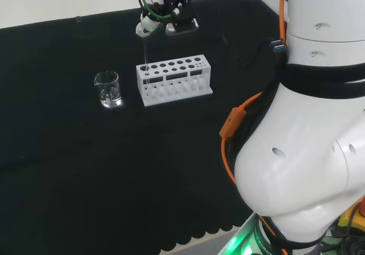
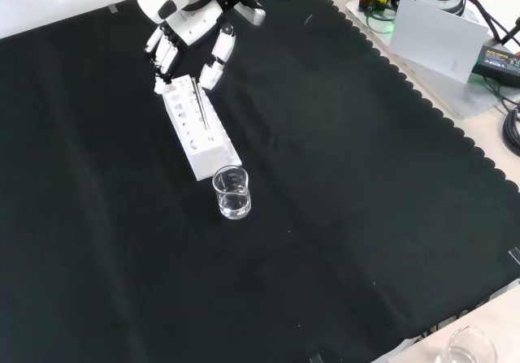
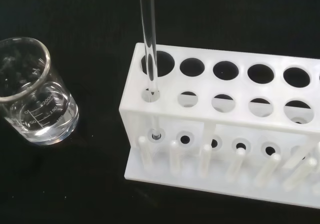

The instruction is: Take the glass rod from the white test tube rack.

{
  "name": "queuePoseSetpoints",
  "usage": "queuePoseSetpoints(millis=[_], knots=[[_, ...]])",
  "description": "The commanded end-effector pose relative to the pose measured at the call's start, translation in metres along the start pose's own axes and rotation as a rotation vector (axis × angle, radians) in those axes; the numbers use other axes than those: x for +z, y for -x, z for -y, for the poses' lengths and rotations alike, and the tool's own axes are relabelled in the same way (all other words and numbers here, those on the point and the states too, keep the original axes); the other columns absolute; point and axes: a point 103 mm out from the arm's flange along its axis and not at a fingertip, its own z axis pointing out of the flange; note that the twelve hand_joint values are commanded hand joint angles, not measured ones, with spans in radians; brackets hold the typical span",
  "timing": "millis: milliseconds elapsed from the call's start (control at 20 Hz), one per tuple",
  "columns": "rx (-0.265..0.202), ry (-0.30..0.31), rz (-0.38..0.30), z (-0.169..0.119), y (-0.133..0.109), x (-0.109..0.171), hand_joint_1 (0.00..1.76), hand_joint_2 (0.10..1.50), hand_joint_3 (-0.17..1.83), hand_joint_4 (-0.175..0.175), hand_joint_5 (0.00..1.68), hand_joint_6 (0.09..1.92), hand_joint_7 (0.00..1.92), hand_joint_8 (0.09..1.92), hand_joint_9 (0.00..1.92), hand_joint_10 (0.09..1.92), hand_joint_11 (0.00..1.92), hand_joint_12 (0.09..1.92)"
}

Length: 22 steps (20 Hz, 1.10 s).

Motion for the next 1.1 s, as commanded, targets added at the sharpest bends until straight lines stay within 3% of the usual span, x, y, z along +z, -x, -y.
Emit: queuePoseSetpoints(millis=[50, 300, 750, 1100], knots=[[-0.005, 0.010, 0.000, 0.000, 0.000, -0.002, 0.64, 1.19, -0.17, -0.116, 0.46, 0.40, 0.54, 0.72, 0.65, 0.63, 0.32, 1.35], [-0.008, 0.003, 0.001, 0.000, -0.001, -0.001, 0.68, 1.20, -0.17, -0.107, 0.47, 0.78, 0.61, 0.71, 0.73, 0.61, 0.36, 1.34], [-0.018, -0.013, 0.017, 0.000, -0.008, 0.006, 0.74, 1.22, -0.17, -0.097, 0.54, 0.91, 0.67, 0.71, 0.80, 0.61, 0.41, 1.33], [-0.030, -0.001, 0.015, 0.000, -0.011, 0.006, 0.85, 1.22, -0.17, -0.100, 0.58, 0.95, 0.71, 0.70, 1.07, 0.53, 0.90, 1.20]])
